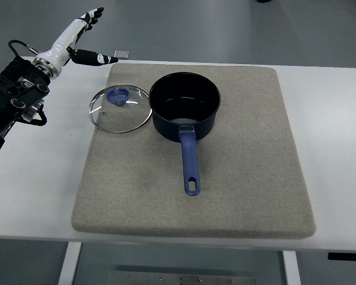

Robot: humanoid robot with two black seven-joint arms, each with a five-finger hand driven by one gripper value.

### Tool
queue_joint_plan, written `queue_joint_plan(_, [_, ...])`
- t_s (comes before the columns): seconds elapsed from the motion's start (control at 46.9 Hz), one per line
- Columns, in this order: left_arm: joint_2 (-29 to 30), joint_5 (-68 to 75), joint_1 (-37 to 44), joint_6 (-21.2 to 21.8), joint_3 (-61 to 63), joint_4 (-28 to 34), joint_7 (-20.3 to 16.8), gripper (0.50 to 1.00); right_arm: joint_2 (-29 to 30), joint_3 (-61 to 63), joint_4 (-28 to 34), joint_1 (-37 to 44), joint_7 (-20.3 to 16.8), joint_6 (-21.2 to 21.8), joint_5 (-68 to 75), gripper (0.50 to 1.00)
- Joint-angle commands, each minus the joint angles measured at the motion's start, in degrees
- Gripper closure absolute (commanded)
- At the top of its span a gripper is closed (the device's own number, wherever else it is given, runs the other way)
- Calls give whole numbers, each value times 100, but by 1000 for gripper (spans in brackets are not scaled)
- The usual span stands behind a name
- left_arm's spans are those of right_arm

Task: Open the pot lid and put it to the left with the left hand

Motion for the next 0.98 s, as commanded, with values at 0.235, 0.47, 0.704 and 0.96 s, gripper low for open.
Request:
queue_joint_plan(0.235, [7, -760, 351, -1129, -1473, -9, 0, 506, 0, 0, -1, 0, 3, 0, 0, 583])
queue_joint_plan(0.47, [60, -997, 527, -1745, -1965, 0, 0, 506, 0, 0, -1, 0, 3, 9, 9, 583])
queue_joint_plan(0.704, [34, -1015, 633, -1816, -1992, -17, 0, 506, 0, -18, 26, -17, -14, -35, 17, 583])
queue_joint_plan(0.96, [51, -1015, 659, -1868, -2010, -17, 0, 506, 0, -79, 26, -52, 21, -334, -35, 583])
